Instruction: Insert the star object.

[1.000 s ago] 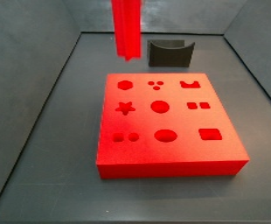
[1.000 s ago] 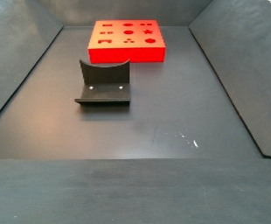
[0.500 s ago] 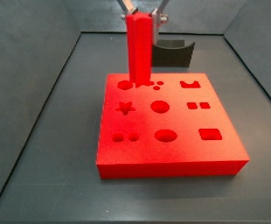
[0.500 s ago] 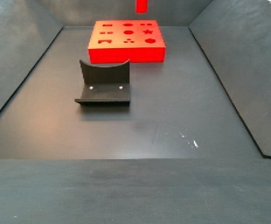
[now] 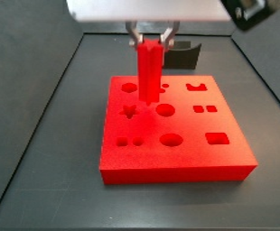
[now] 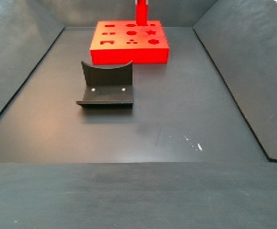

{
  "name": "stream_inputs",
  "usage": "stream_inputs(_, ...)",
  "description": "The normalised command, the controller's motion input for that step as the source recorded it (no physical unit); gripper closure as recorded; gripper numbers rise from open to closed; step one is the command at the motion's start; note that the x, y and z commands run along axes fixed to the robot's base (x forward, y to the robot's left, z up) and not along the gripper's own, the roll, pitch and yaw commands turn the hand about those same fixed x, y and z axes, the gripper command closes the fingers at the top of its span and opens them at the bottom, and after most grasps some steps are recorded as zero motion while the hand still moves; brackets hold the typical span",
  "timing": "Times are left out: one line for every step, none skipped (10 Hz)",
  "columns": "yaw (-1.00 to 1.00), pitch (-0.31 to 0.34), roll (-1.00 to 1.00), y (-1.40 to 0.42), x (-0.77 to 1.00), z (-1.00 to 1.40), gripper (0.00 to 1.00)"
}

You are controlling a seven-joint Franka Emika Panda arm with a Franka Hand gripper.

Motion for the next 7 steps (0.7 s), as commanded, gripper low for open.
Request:
stream_inputs(0.80, 0.046, 0.32, 0.00, -0.07, -0.31, 1.00)
stream_inputs(0.49, 0.001, 0.13, -0.01, -0.24, 0.00, 1.00)
stream_inputs(0.18, 0.000, 0.00, 0.00, -0.27, 0.00, 1.00)
stream_inputs(0.07, -0.043, -0.07, 0.11, -0.42, 0.01, 1.00)
stream_inputs(0.00, -0.197, -0.14, 0.06, -0.60, 0.00, 1.00)
stream_inputs(-0.03, -0.043, 0.01, 0.00, -0.08, 0.00, 1.00)
stream_inputs(-0.06, 0.000, -0.01, -0.10, 0.00, 0.00, 1.00)
